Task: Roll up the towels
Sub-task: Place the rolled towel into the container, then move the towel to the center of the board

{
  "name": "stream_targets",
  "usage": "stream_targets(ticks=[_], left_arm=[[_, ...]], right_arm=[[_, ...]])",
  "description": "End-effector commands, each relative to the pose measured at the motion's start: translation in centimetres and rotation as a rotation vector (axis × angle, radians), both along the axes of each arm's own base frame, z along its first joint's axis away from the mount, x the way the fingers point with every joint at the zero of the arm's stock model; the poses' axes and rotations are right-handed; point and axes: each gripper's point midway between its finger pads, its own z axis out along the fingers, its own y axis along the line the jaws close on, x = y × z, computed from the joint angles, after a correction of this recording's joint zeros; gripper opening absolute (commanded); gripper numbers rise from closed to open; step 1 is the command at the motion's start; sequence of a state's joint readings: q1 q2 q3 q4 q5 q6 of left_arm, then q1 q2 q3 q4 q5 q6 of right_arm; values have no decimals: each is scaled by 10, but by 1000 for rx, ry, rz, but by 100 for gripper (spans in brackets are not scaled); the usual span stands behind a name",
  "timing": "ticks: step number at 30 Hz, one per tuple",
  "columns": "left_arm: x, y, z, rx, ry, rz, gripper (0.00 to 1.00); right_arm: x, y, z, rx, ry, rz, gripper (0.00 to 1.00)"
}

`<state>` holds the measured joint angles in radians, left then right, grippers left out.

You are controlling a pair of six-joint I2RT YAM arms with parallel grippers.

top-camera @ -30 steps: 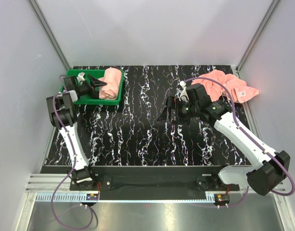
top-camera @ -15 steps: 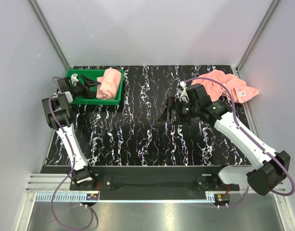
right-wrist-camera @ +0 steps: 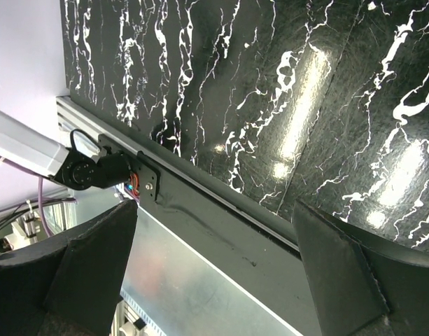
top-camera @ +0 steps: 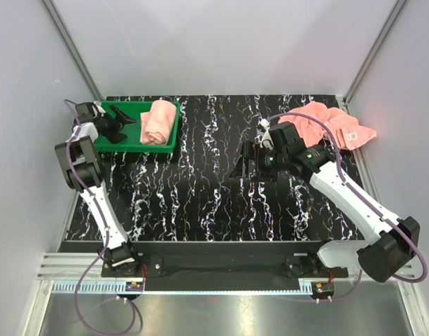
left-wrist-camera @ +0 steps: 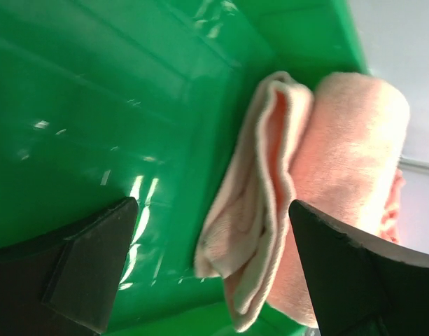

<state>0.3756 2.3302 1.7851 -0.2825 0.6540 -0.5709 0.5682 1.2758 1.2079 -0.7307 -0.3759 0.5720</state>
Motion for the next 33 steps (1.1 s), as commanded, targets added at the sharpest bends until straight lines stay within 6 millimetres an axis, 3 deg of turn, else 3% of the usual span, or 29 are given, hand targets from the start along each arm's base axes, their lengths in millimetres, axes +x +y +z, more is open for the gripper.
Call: stream_targets(ticks=[1,6,10,12,14,15,18,19,21,22,23,24,25,26,27,28,29,30,31,32,33], left_arm=[[-7,24,35,153,-26,69,99],[-12,23,104,214,-167,106,99],[-23,22,165,265,-269,152,99],[-34,6,197,271,-343,137,99],[-42,-16,211,297,-375,104,99],[-51,-25,228,327,-415,83,99],[-69,-50,237,380,-420,31,99],[-83,-69,248,401,-429,3,99],[-98,-88,259,454,-460,-42,99],[-114,-119,272,460,-494,-108,99],[-123,-132,277,514,-514,-156,99],[-130,-130,280,588,-497,-124,99],[-143,-159,280,613,-505,-193,99],[-161,-167,286,662,-550,-222,99],[-168,-161,285,727,-551,-162,99],[-169,-175,304,715,-672,-147,99],[-189,-174,279,649,-675,-108,99],[-186,-162,300,587,-772,62,99],[-194,-157,292,533,-787,128,99],[-208,-159,300,521,-859,118,99],[-215,-177,290,512,-889,-6,99]], right_arm=[[12,1,13,2,-56,-3,100],[19,-3,15,-37,-83,-10,100],[32,-8,34,-71,-156,-31,100],[38,-7,41,-78,-185,-31,100],[43,-8,45,-93,-203,-34,100],[48,-6,50,-93,-212,-37,100],[57,-4,59,-103,-228,-41,100],[58,-5,62,-107,-233,-49,100],[64,-6,69,-113,-253,-68,100],[69,-10,69,-133,-266,-95,100],[72,-12,70,-145,-270,-110,100],[76,-14,76,-149,-288,-126,99],[82,-19,76,-174,-301,-152,100],[87,-21,74,-193,-303,-164,100],[92,-24,80,-199,-323,-183,100],[97,-27,79,-215,-325,-200,100],[108,-33,79,-220,-329,-223,100],[123,-44,72,-228,-308,-259,100],[122,-41,76,-209,-306,-251,100],[138,-55,65,-224,-271,-290,100],[147,-60,66,-221,-265,-309,100]])
